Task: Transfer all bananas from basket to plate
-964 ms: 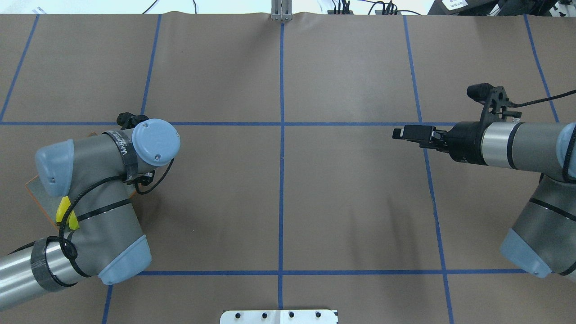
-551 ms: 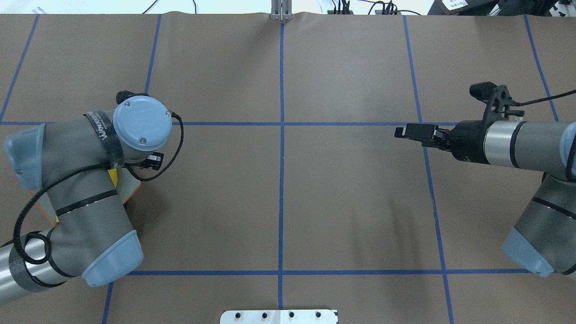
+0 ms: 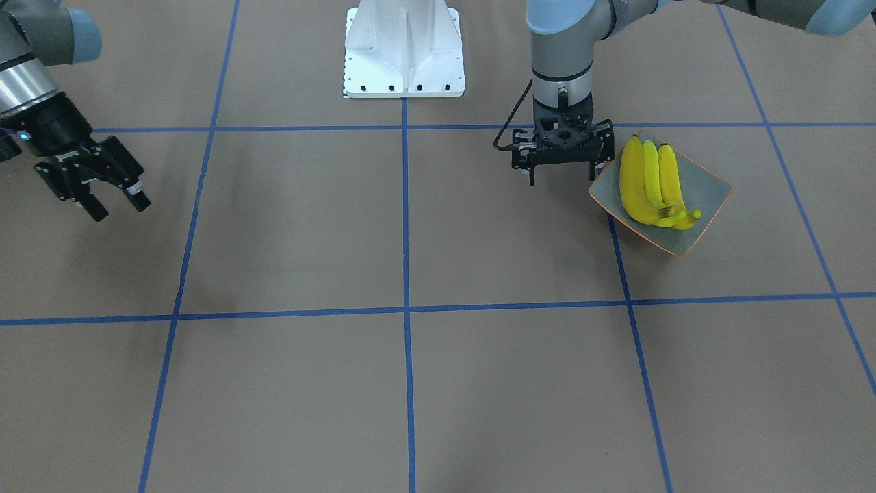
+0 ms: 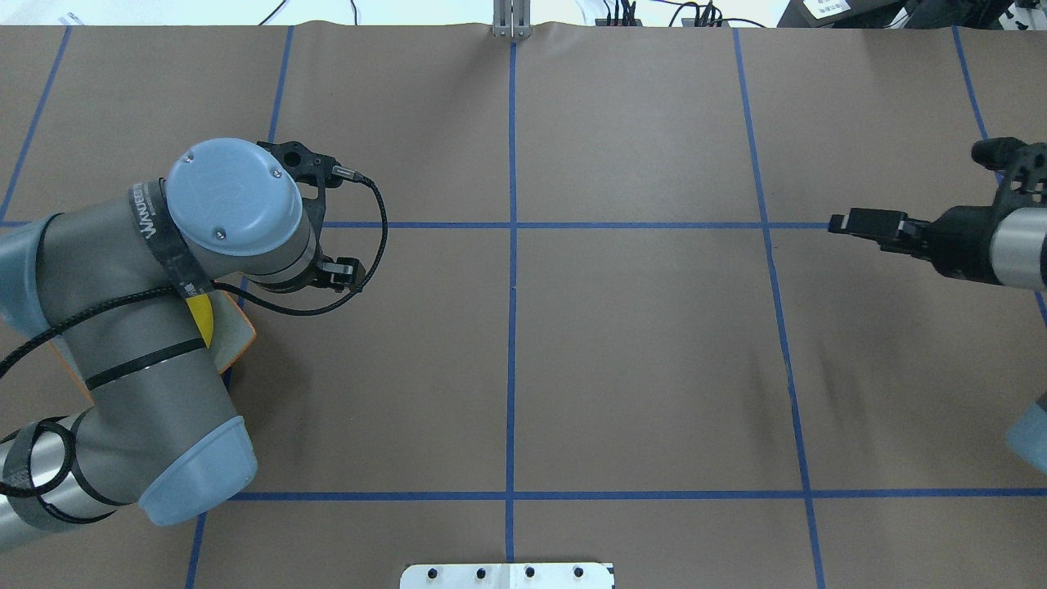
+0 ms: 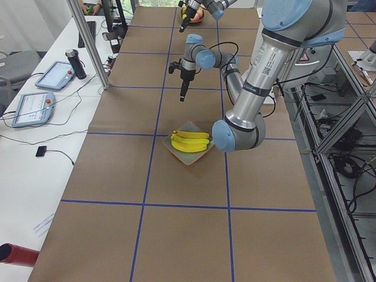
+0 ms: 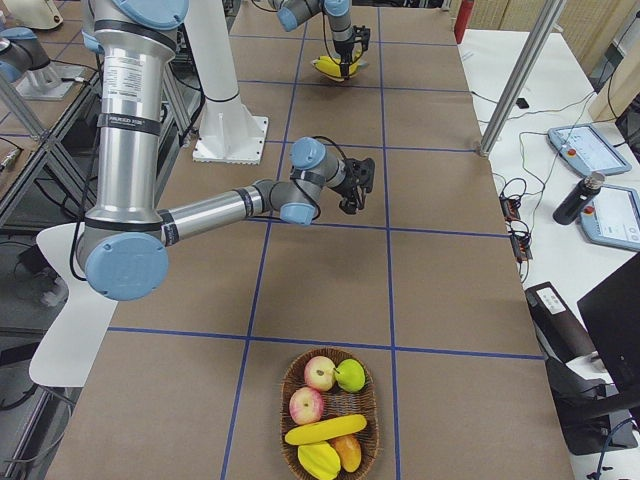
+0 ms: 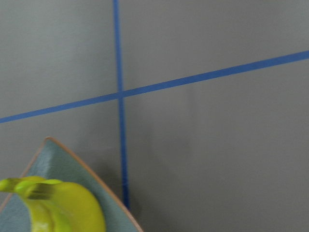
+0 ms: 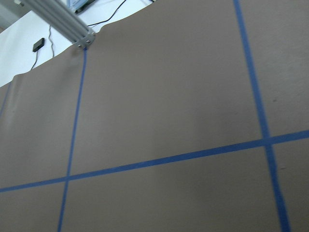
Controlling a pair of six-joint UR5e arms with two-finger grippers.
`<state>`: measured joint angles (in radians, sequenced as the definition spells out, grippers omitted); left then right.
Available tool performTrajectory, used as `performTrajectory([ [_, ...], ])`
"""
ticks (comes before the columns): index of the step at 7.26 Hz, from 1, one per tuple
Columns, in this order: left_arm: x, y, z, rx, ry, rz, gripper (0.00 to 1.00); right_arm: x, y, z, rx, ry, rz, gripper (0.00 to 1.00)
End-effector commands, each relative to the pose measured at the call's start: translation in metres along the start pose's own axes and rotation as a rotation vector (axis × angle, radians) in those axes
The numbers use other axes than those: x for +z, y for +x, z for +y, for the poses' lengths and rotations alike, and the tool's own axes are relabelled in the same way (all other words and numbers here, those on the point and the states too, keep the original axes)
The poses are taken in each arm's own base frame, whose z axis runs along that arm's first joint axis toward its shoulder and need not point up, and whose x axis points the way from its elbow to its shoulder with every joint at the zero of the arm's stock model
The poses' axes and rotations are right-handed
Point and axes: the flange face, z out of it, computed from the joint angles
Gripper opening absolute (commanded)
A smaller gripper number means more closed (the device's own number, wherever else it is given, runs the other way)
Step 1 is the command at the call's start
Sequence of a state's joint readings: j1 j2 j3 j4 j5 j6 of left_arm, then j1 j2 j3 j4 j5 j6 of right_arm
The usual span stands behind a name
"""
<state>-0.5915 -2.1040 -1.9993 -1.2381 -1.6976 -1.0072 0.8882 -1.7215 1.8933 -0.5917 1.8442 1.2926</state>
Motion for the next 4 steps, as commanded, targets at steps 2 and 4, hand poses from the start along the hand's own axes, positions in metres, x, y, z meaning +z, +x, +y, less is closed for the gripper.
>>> performTrajectory([
  [2,-0.012,0.013,-0.005,-0.049,0.058,0.116,1.00,-0.050,0.176,-0.058,-0.167,-0.017,0.202,1.00],
  [4,-0.020,0.010,-0.014,-0.053,0.095,0.170,1.00,-0.092,0.299,-0.084,-0.298,-0.065,0.264,1.00],
])
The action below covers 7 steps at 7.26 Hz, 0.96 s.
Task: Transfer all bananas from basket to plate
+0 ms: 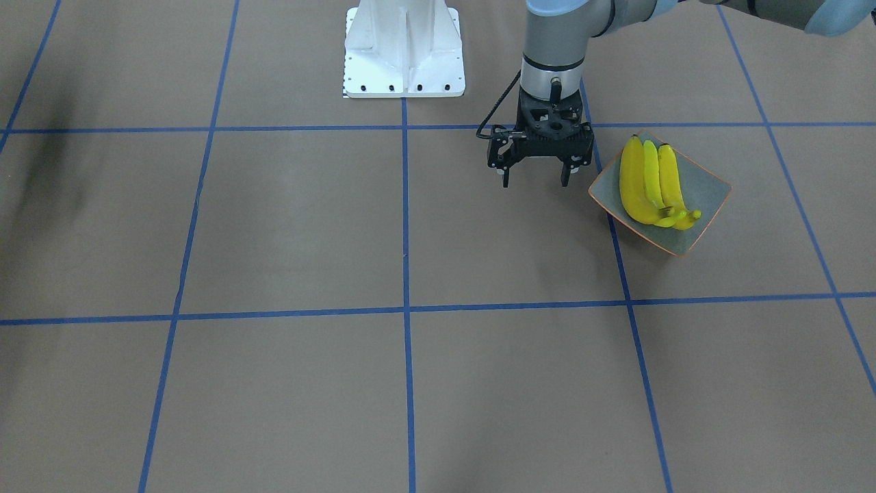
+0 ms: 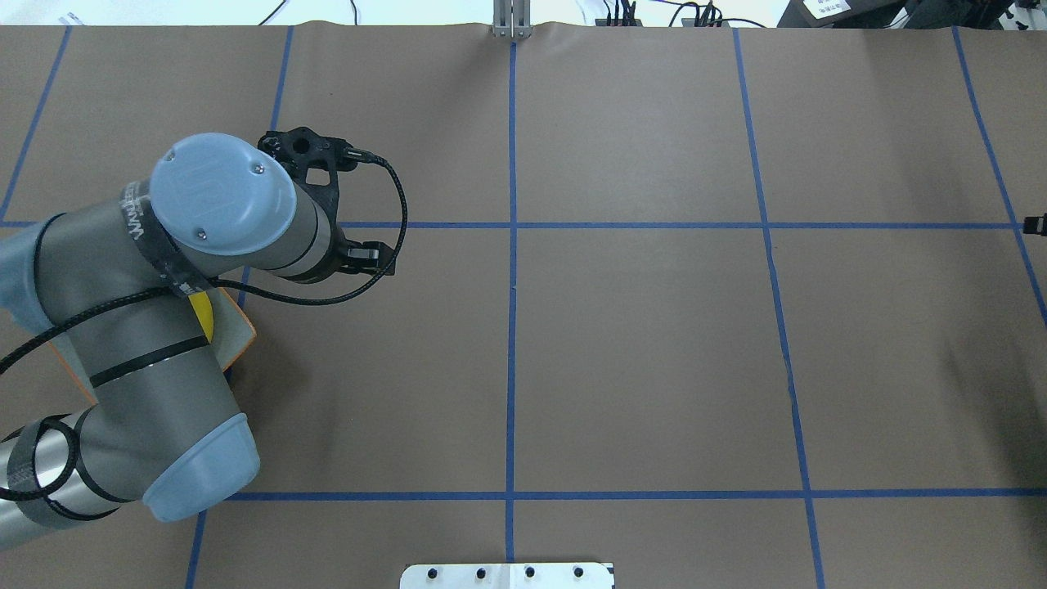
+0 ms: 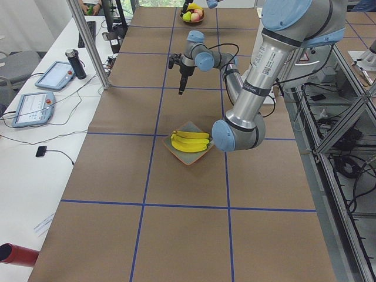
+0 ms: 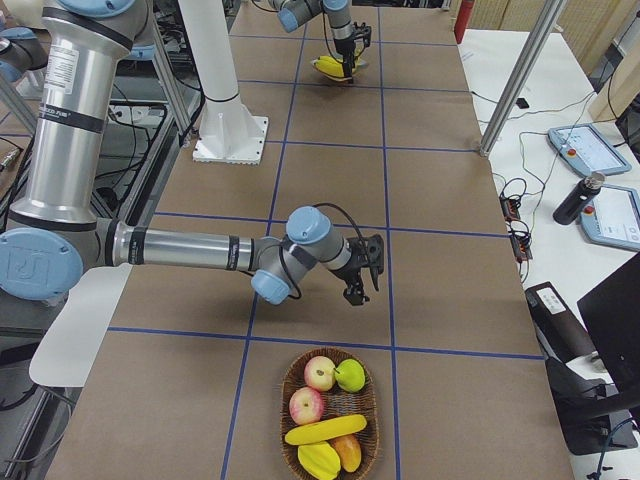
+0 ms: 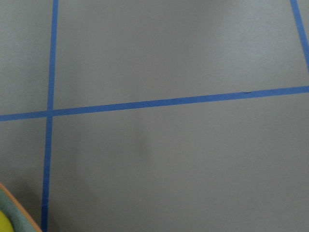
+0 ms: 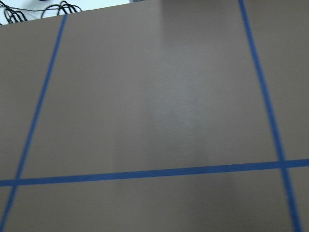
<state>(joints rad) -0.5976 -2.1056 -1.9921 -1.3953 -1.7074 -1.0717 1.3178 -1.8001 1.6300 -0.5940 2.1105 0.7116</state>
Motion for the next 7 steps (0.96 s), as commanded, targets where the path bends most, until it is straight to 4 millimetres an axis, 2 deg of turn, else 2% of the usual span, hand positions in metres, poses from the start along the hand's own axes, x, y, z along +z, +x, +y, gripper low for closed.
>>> performTrajectory([
  [1,-0.012,-0.009,-0.014,-0.024,-0.026,0.076,1.00,-0.018,0.129,0.020,-0.081,-0.035,0.055,1.00],
  [2,-0.014,-0.010,-0.014,-0.027,-0.042,0.086,1.00,-0.021,0.173,0.038,-0.120,-0.053,0.084,1.00],
  [3,-0.013,-0.012,-0.014,-0.029,-0.044,0.082,1.00,-0.018,0.200,0.043,-0.125,-0.092,0.086,1.00],
  [5,-0.008,-0.016,-0.012,-0.031,-0.051,0.071,1.00,-0.014,0.226,0.038,-0.167,-0.186,0.090,1.00],
  [7,-0.003,-0.022,-0.009,-0.034,-0.058,0.059,1.00,-0.004,0.240,0.048,-0.189,-0.222,0.088,1.00],
])
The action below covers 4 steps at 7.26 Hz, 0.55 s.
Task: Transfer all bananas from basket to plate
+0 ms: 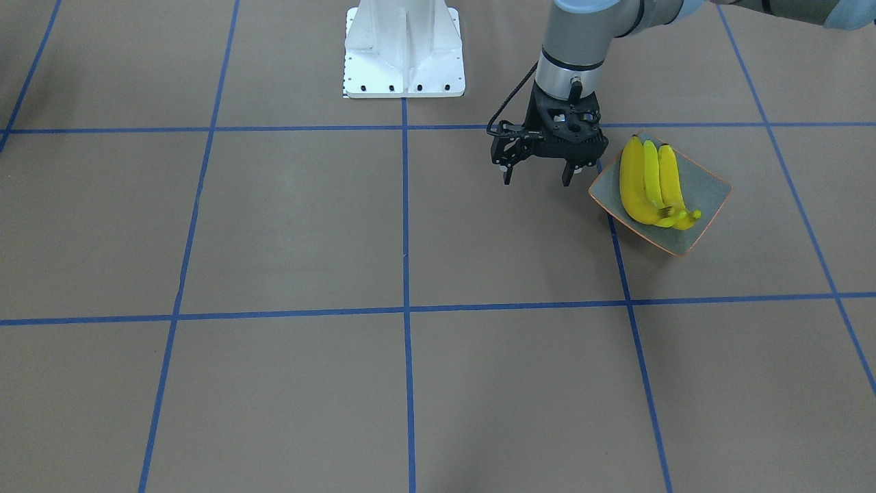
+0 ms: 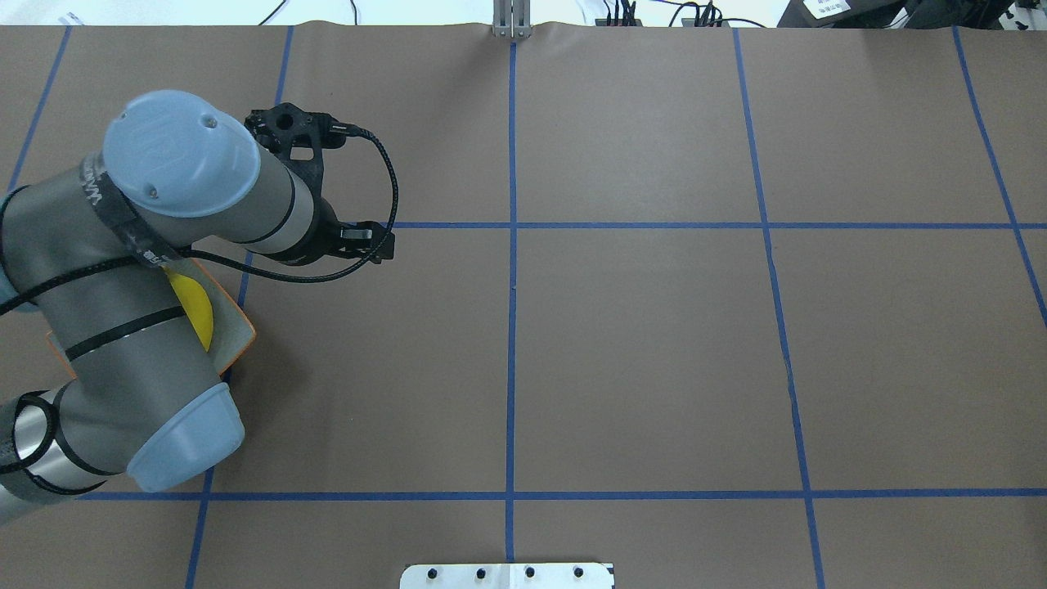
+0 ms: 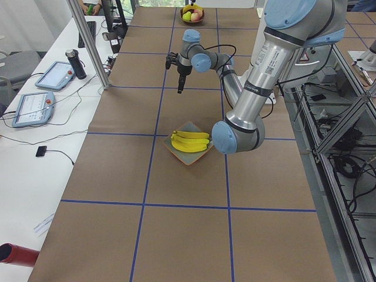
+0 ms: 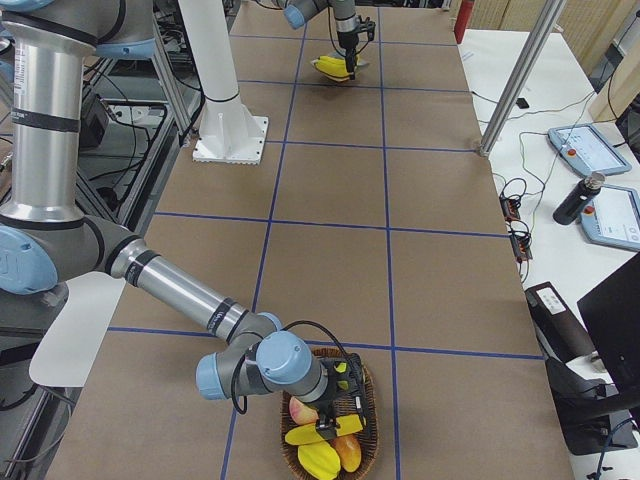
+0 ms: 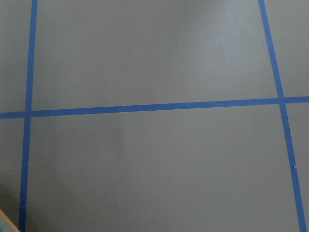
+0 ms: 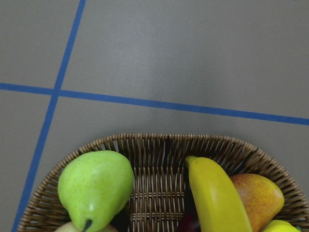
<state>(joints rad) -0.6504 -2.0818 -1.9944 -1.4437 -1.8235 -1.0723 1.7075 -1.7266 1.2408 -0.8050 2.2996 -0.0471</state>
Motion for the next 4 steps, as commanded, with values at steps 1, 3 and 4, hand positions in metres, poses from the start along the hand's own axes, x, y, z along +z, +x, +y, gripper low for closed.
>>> performTrajectory([
  [1,0.004,-0.006,0.002,-0.003,-0.006,-0.009,1.00,0.012,0.013,0.012,0.002,-0.039,-0.003,1.00],
  [3,0.005,-0.006,0.003,-0.003,-0.008,-0.012,1.00,0.020,0.019,0.022,0.009,-0.059,0.006,1.00],
  [4,0.006,-0.007,0.002,-0.002,-0.008,-0.013,1.00,0.023,0.022,0.022,-0.001,-0.065,0.011,0.99],
])
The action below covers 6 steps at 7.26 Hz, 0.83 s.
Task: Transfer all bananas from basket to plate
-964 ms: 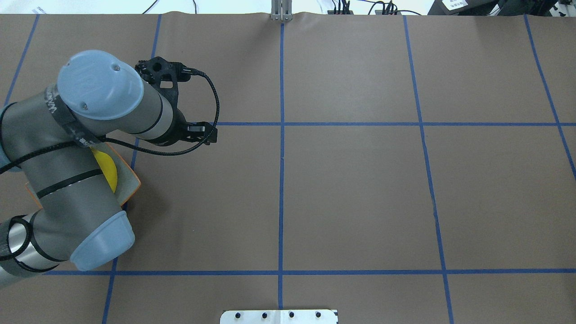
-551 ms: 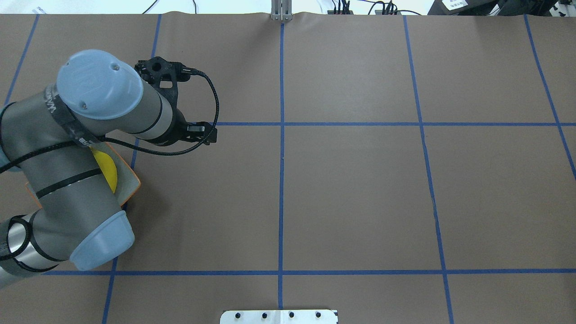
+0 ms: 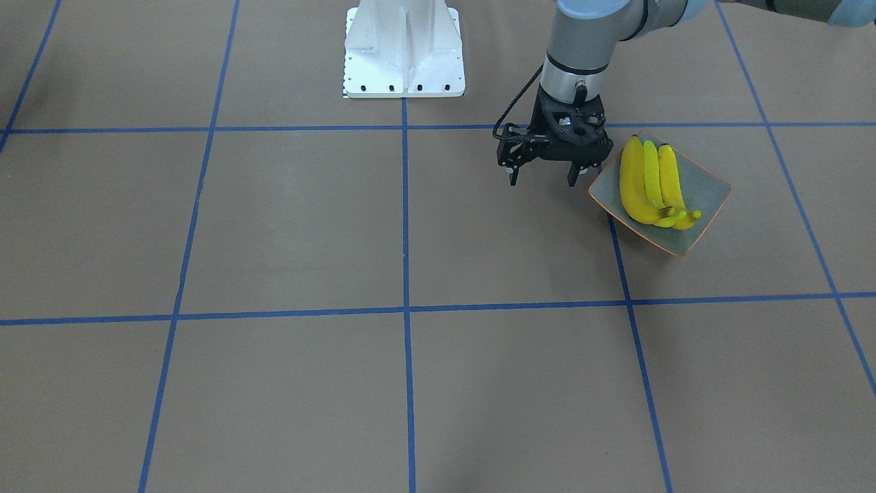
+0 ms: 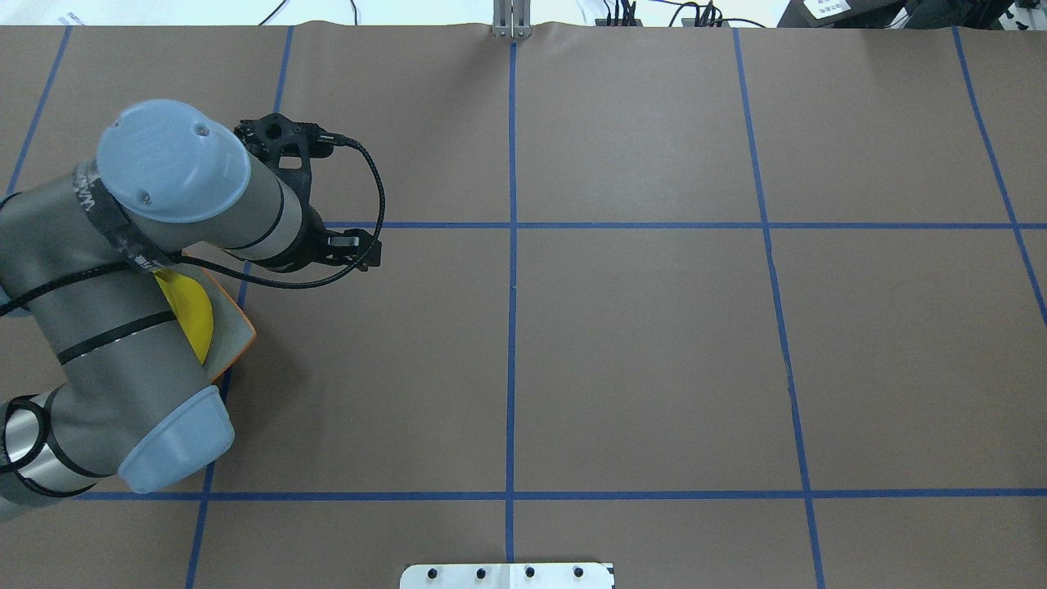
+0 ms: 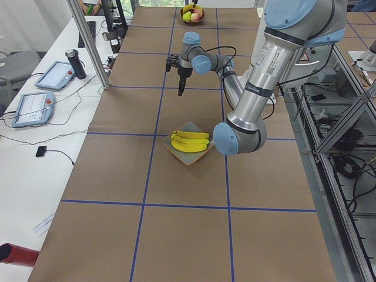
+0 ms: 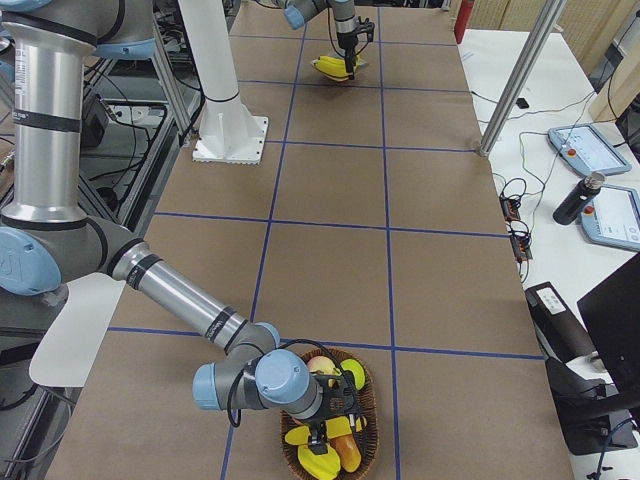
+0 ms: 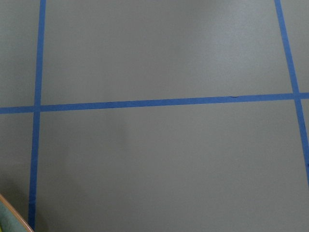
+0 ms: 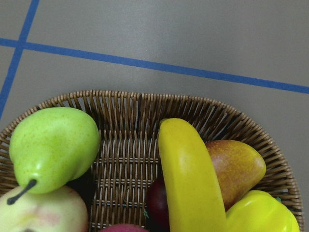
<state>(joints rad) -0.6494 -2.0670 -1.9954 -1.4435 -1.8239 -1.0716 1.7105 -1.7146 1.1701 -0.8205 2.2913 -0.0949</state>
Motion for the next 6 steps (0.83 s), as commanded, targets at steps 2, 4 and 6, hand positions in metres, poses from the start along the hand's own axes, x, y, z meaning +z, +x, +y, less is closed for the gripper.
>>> performTrajectory([
  [2,0.002,-0.001,0.000,0.000,-0.003,-0.004,1.00,0.011,0.013,-0.005,0.002,-0.022,0.030,0.84],
  [4,0.001,0.000,0.000,0.000,-0.002,-0.003,1.00,0.012,0.016,-0.013,0.005,-0.022,0.031,0.25],
  [6,0.001,-0.001,0.000,-0.001,-0.001,-0.003,1.00,0.011,0.014,-0.024,0.009,-0.016,0.027,0.00],
])
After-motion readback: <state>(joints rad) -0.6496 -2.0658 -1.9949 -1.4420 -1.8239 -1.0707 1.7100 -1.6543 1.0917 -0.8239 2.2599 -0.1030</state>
